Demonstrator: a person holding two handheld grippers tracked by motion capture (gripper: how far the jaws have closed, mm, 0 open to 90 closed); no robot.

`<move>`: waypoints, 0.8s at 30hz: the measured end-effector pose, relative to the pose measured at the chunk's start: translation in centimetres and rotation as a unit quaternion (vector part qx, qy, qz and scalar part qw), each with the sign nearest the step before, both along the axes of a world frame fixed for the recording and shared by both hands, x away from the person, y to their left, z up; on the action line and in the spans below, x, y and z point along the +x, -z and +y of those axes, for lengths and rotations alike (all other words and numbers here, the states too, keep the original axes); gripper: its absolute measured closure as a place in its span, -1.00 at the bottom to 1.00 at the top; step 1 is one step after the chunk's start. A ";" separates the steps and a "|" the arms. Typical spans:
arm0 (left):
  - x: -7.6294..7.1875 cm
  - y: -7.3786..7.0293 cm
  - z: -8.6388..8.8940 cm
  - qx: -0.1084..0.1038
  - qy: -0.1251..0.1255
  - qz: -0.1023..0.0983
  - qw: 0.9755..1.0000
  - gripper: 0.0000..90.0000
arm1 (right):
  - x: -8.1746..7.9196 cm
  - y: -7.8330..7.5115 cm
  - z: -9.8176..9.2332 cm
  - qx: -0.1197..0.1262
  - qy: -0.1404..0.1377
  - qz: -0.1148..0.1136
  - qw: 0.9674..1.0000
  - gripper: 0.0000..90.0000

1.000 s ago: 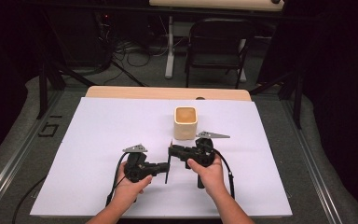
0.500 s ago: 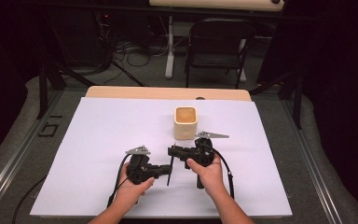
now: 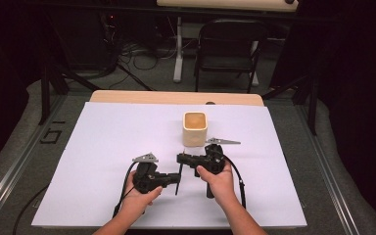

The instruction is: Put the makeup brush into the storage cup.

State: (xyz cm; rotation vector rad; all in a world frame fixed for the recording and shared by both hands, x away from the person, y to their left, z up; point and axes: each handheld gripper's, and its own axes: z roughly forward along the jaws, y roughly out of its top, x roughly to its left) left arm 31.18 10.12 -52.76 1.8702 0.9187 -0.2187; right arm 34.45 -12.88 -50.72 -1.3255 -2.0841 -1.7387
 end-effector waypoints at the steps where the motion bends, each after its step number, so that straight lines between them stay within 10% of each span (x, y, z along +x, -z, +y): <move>1: 0.0 0.0 0.0 0.000 -0.001 0.000 1.000 0.88 | 0.0 0.0 0.0 0.002 0.000 0.001 1.000 0.79; 24: 0.0 0.0 0.0 0.003 -0.004 -0.003 1.000 0.88 | 0.0 0.0 0.1 0.009 -0.002 0.008 1.000 0.86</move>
